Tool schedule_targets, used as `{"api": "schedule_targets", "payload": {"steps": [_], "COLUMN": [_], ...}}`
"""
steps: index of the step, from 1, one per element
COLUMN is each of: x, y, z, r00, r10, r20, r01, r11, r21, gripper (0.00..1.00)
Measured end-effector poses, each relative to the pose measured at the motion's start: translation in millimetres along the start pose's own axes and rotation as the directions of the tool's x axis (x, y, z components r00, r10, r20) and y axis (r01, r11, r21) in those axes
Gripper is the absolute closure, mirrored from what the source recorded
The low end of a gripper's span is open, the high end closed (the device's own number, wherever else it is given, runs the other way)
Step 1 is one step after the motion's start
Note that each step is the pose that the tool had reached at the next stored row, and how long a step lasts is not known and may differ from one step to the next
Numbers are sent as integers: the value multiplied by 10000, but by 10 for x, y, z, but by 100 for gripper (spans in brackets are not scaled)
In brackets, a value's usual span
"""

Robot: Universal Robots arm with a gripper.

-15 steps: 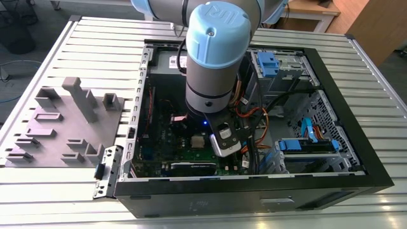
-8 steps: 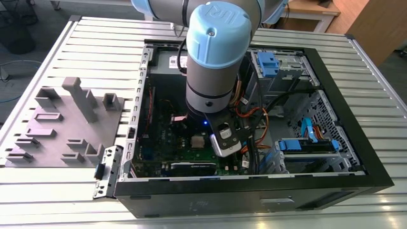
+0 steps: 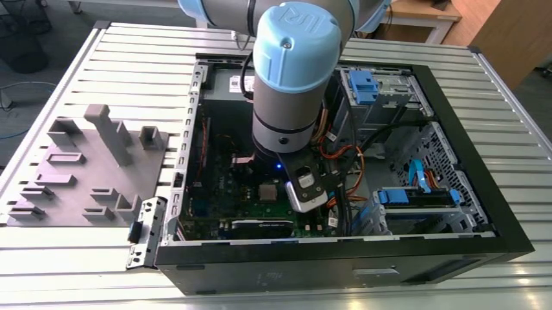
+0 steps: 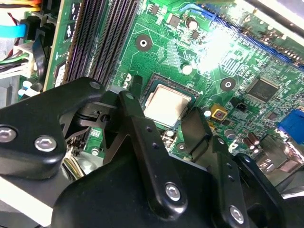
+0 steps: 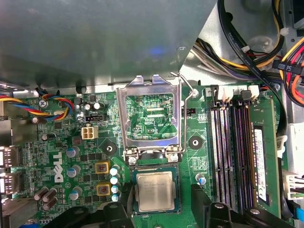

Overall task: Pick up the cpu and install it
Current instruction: 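Place the cpu into insertion slot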

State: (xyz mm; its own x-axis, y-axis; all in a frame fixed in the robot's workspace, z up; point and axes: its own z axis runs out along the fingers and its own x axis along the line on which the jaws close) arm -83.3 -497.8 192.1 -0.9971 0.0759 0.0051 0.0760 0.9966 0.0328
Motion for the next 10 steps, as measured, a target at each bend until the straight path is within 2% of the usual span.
{"api": "schedule_targets", "payload": {"steps": [3, 10], "x": [0, 1], "y": [1, 5], "z": [-14, -144], "r00": [10000, 10000], "r10": [0, 0], "r20": [-1, 0], "r01": [0, 0], "r11": [10000, 10000], "r21": [3, 0], "gripper": [40, 40]}}
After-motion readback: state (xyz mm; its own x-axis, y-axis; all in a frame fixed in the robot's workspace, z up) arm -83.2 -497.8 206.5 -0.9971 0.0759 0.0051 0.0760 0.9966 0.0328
